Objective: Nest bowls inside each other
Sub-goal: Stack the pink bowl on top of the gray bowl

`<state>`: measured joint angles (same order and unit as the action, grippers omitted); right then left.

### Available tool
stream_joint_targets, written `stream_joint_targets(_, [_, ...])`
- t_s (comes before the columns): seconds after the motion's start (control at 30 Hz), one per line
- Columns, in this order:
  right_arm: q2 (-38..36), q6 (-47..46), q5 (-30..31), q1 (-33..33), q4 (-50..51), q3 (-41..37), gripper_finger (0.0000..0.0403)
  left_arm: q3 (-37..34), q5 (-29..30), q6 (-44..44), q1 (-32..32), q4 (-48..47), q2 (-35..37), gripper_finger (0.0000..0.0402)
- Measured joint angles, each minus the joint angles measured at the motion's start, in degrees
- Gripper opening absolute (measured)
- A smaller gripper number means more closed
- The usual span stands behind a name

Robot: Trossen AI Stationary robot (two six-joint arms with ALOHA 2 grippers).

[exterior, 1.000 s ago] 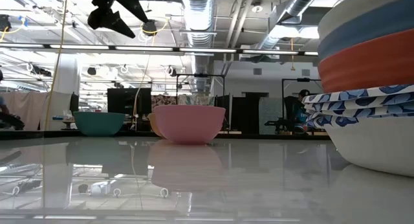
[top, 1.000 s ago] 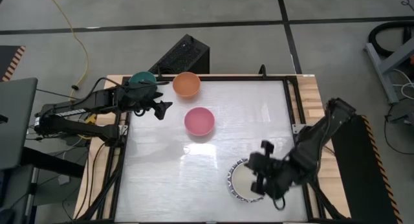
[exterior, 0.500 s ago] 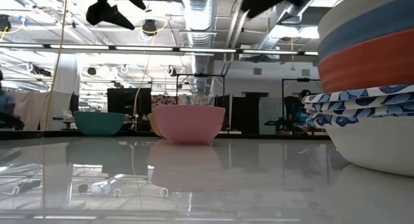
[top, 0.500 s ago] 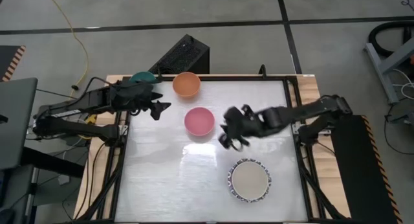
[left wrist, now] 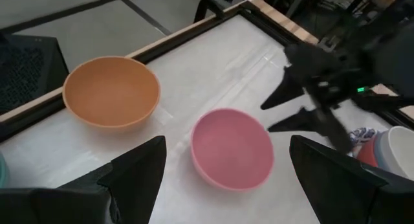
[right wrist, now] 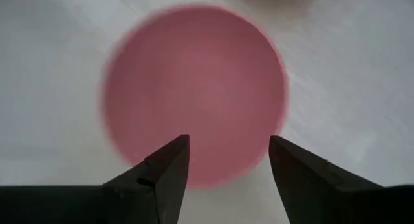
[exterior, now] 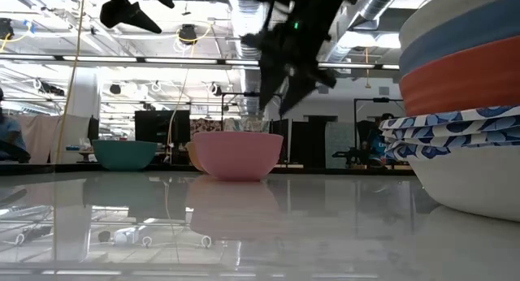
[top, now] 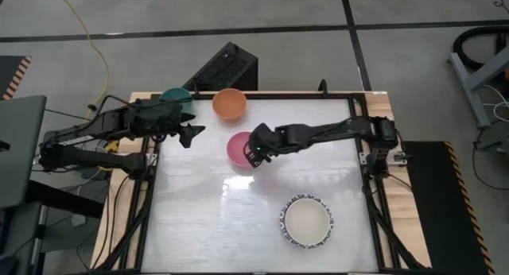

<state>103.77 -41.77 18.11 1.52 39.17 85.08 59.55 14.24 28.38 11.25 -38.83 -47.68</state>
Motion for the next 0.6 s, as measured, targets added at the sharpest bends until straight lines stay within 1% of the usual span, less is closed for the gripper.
stream_joint_targets(0.33, [5.39,-0.24,-0.17,3.93,-0.28,0.00,0.0234,0.00,0.09,0.17,0.00,-0.79,-0.03,0.0318])
stream_joint_targets(0.43, [6.08,-0.47,-2.32,4.79,-0.12,0.02,0.0232,0.00,0.09,0.17,0.00,-0.79,-0.04,0.0318])
stream_joint_targets(0.53, [6.30,-1.41,-6.14,5.84,0.46,0.02,0.0210,0.00,0.38,-0.05,-0.01,-0.79,-0.04,0.0318])
stream_joint_targets(0.6, [6.31,-1.37,-7.73,6.18,0.90,-0.03,0.0179,0.00,1.31,-0.07,-0.01,-0.77,-0.04,0.0318])
